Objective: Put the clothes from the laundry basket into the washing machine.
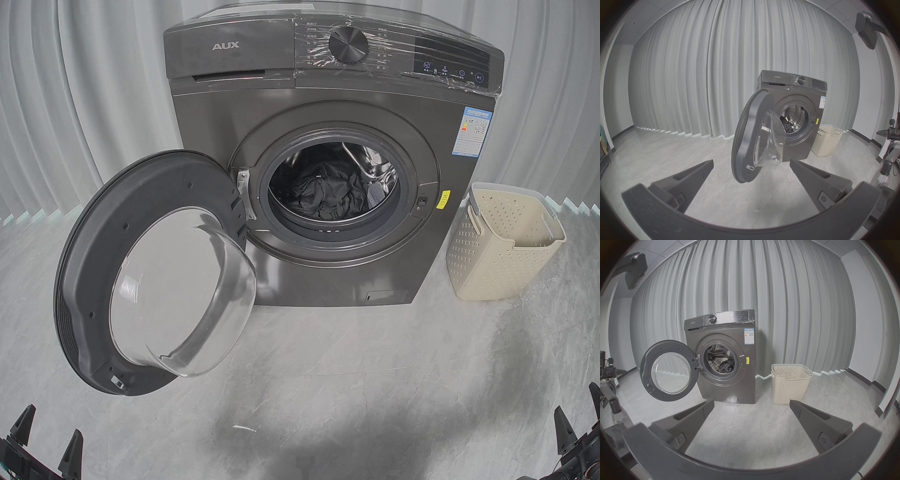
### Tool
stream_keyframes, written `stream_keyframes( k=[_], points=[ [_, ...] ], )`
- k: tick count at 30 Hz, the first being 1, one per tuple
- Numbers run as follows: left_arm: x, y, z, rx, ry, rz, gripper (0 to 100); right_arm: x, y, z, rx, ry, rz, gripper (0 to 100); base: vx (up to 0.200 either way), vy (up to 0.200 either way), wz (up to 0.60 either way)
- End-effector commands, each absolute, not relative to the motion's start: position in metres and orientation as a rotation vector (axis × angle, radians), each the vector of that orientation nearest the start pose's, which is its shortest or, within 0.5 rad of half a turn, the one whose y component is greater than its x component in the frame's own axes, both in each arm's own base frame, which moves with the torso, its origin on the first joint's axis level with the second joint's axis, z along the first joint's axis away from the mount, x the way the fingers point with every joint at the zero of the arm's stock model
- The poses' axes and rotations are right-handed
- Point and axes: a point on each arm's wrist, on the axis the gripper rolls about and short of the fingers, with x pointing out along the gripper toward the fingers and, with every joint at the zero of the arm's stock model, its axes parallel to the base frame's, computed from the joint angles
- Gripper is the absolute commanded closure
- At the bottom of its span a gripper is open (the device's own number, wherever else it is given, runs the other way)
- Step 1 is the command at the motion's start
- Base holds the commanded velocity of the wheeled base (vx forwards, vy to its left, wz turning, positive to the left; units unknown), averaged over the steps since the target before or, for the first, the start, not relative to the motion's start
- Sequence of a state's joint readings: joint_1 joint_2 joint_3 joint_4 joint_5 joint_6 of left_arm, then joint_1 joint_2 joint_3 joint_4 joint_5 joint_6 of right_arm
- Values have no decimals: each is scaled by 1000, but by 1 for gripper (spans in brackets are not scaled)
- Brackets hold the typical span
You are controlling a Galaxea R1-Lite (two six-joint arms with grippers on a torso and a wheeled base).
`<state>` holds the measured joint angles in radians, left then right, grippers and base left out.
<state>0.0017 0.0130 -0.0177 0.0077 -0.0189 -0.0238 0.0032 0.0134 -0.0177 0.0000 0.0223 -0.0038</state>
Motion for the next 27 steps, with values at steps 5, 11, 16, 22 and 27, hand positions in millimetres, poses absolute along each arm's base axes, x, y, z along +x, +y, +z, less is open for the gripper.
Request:
stream_keyframes(
  k=[5,11,16,22,27],
  points=[
    [-23,0,76,-20,5,-18,0,-23,0,75,-5,0,28,0,0,0,0],
    [-23,-1,76,-17,5,-20,0,-23,0,75,-5,0,26,0,0,167,0],
    [-23,-1,76,-15,5,-20,0,-23,0,75,-5,0,26,0,0,160,0],
    [-23,-1,76,-17,5,-20,0,-23,0,75,-5,0,28,0,-33,0,0],
    [-23,-1,76,-15,5,-20,0,-23,0,75,-5,0,28,0,-200,0,0]
  ],
)
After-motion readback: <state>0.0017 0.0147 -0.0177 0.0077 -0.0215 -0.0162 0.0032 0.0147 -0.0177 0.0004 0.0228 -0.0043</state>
